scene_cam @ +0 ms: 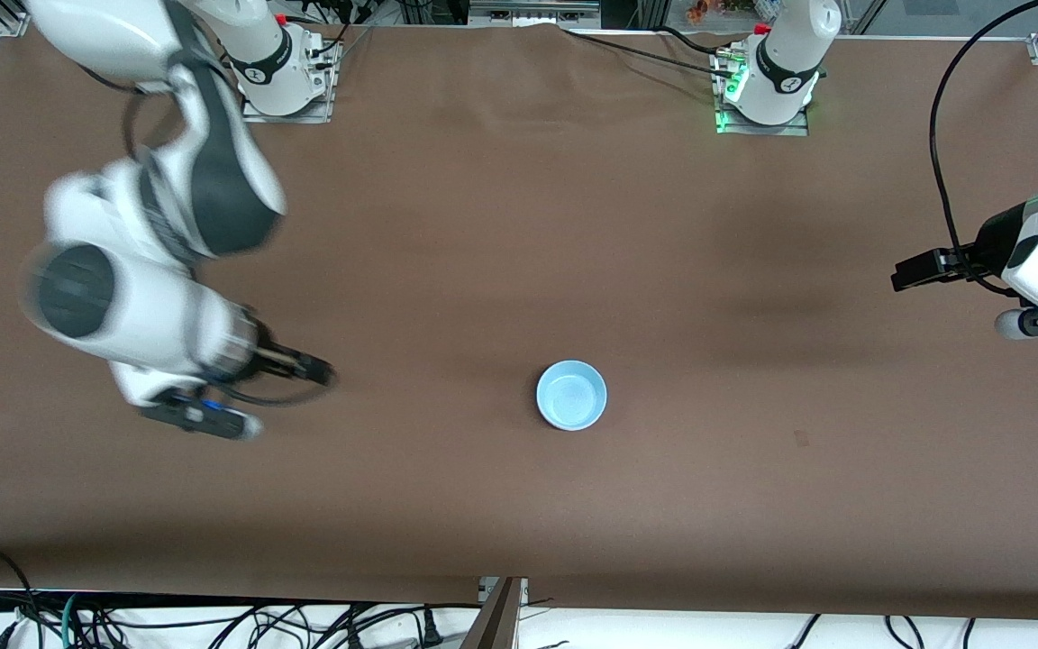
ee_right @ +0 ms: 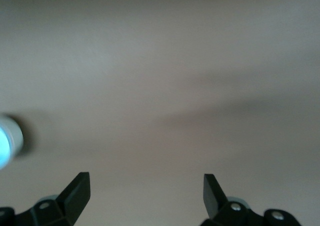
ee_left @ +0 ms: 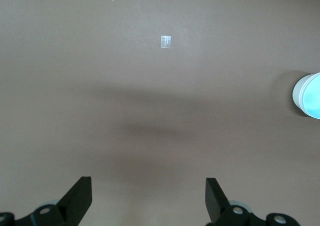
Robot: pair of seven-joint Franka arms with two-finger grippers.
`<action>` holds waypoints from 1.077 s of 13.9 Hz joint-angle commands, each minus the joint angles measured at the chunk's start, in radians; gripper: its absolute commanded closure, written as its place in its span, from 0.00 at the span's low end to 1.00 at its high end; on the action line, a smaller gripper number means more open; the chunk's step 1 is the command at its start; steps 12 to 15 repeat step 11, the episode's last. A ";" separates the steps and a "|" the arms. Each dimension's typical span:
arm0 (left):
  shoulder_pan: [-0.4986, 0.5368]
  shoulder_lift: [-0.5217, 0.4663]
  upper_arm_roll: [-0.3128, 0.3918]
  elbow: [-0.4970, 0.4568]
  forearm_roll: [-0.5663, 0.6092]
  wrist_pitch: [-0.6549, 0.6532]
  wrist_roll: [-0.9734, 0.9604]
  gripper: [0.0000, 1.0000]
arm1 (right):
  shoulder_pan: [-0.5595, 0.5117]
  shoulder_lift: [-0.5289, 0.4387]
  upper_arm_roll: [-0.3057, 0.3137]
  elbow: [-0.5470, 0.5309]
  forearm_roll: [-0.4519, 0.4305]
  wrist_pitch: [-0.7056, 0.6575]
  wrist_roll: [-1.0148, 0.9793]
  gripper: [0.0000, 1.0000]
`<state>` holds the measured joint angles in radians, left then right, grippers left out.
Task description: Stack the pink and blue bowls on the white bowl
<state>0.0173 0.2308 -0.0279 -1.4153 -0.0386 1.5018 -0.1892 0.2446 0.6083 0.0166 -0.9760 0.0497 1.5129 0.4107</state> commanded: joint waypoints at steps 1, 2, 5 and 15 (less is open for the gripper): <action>0.004 0.004 0.000 0.015 -0.015 -0.006 0.019 0.00 | -0.085 -0.299 0.008 -0.341 0.021 0.013 -0.209 0.00; 0.004 0.004 0.000 0.015 -0.015 -0.006 0.017 0.00 | -0.096 -0.382 -0.004 -0.440 0.021 0.039 -0.263 0.00; 0.006 0.004 0.000 0.015 -0.015 -0.008 0.016 0.00 | -0.096 -0.495 -0.037 -0.561 0.003 0.066 -0.390 0.00; 0.004 0.004 0.000 0.013 -0.014 -0.008 0.016 0.00 | -0.088 -0.472 -0.050 -0.509 -0.044 0.066 -0.455 0.00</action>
